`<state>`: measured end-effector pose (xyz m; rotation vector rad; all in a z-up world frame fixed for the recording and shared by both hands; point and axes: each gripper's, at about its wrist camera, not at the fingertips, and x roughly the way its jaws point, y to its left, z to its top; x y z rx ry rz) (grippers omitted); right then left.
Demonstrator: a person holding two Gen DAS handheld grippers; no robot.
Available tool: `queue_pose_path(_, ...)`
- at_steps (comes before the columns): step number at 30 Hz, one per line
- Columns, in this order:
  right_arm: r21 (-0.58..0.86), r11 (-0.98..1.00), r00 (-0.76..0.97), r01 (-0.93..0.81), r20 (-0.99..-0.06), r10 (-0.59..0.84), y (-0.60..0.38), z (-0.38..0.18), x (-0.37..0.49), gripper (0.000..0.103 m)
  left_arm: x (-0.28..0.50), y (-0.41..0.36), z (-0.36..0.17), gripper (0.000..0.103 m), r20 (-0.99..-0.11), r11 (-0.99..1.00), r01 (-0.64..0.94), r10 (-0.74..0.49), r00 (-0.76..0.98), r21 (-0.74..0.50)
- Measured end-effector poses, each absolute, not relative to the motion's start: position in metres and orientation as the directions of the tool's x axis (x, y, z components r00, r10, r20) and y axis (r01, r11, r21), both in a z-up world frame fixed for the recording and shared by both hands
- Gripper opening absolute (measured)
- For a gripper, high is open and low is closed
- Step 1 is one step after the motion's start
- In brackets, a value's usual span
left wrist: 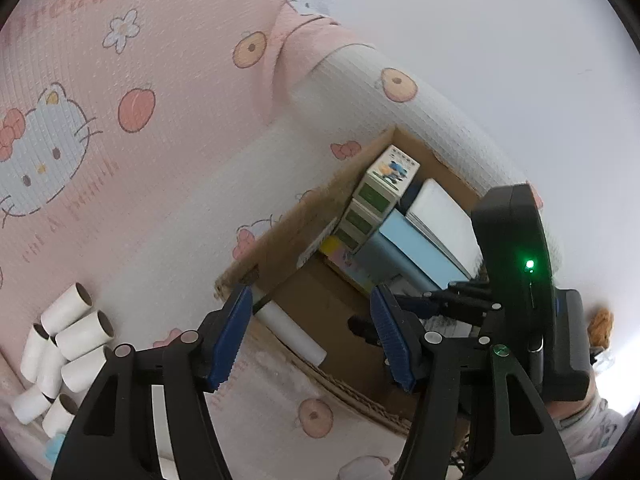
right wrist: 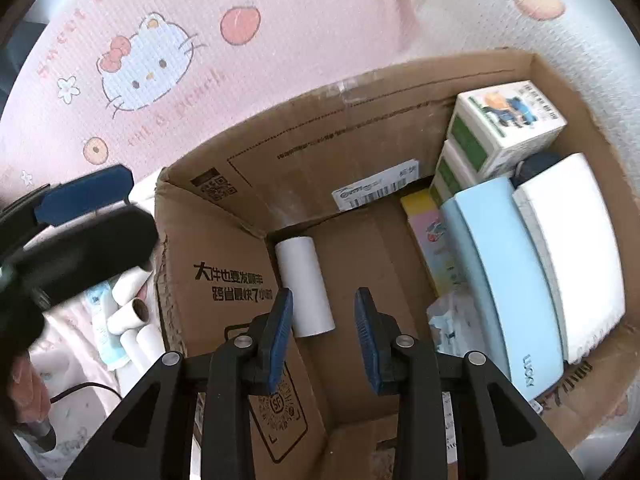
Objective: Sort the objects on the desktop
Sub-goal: 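Withdraw the right gripper from the box back toward the tubes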
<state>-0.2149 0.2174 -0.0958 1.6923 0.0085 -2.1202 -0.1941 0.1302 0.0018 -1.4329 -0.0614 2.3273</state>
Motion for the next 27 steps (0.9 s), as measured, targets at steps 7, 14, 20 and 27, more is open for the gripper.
queue_pose_path(7,0.200,-0.912,-0.226,0.358,-0.929,-0.292,0.230,-0.074,-0.192,0.028,-0.170,0.131,-0.003,0.065,-0.861,-0.971,-0.229,0.170,-0.480,-0.063)
queue_pose_path(14,0.067,-0.911,-0.324,0.407,-0.922,-0.213,0.219,-0.040,-0.166,0.029,-0.144,0.112,-0.008,0.030,-0.854,-0.988,-0.145,0.125,-0.504,-0.059)
queue_pose_path(20,0.000,-0.904,-0.402,0.428,-0.896,-0.190,0.207,-0.019,-0.146,0.041,-0.108,0.092,-0.019,0.014,-0.865,-0.996,-0.088,0.026,-0.502,0.021)
queue_pose_path(27,-0.068,-0.879,-0.508,0.472,-0.836,-0.208,0.196,0.006,-0.119,0.047,-0.080,0.065,-0.037,0.014,-0.884,-0.999,-0.034,0.033,-0.466,-0.020)
